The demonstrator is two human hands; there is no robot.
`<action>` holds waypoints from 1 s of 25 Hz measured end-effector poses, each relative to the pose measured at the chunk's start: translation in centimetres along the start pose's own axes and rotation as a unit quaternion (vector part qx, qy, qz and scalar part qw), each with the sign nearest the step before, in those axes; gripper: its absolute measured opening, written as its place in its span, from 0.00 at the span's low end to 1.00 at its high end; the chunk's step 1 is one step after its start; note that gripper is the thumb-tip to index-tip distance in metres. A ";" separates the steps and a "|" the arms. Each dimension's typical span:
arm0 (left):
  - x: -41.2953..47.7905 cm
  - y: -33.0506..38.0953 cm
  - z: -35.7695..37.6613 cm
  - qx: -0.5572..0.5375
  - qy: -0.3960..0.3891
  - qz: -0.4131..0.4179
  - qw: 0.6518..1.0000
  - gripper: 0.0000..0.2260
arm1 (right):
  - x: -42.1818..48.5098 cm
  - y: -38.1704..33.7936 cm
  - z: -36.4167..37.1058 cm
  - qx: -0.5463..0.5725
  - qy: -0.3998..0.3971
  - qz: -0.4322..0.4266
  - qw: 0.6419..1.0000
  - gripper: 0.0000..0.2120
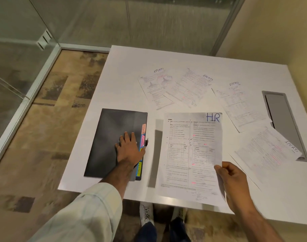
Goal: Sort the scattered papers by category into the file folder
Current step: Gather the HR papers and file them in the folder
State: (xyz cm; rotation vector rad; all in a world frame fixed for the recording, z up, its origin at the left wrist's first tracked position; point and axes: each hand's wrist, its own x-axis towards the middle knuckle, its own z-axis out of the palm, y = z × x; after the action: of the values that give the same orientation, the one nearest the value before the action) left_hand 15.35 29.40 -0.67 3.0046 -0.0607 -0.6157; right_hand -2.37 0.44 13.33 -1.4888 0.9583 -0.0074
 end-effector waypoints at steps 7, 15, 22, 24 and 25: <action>0.7 0.2 0.3 0.025 -0.022 0.000 0.999 0.43 | 0.0 0.1 0.7 0.025 0.004 -0.001 1.000 0.05; 1.1 0.9 0.4 0.041 -0.020 -0.014 0.999 0.39 | -0.2 0.5 0.9 0.030 0.011 0.002 0.999 0.04; 2.6 4.7 0.2 0.071 -0.014 -0.046 0.996 0.31 | -0.5 1.2 0.7 0.003 0.007 -0.002 1.000 0.05; 3.8 5.0 0.1 0.071 -0.006 -0.030 0.997 0.26 | -0.5 1.5 0.3 -0.004 0.008 -0.001 1.000 0.05; 4.4 5.0 0.0 0.067 -0.005 -0.029 0.997 0.24 | -0.5 1.7 0.2 -0.007 0.009 0.001 1.000 0.05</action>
State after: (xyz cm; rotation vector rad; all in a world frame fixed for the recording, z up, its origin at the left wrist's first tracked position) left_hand 19.31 24.19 -1.96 3.1423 -0.0160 -0.6588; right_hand -3.53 1.12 12.16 -1.5023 0.9762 -0.0132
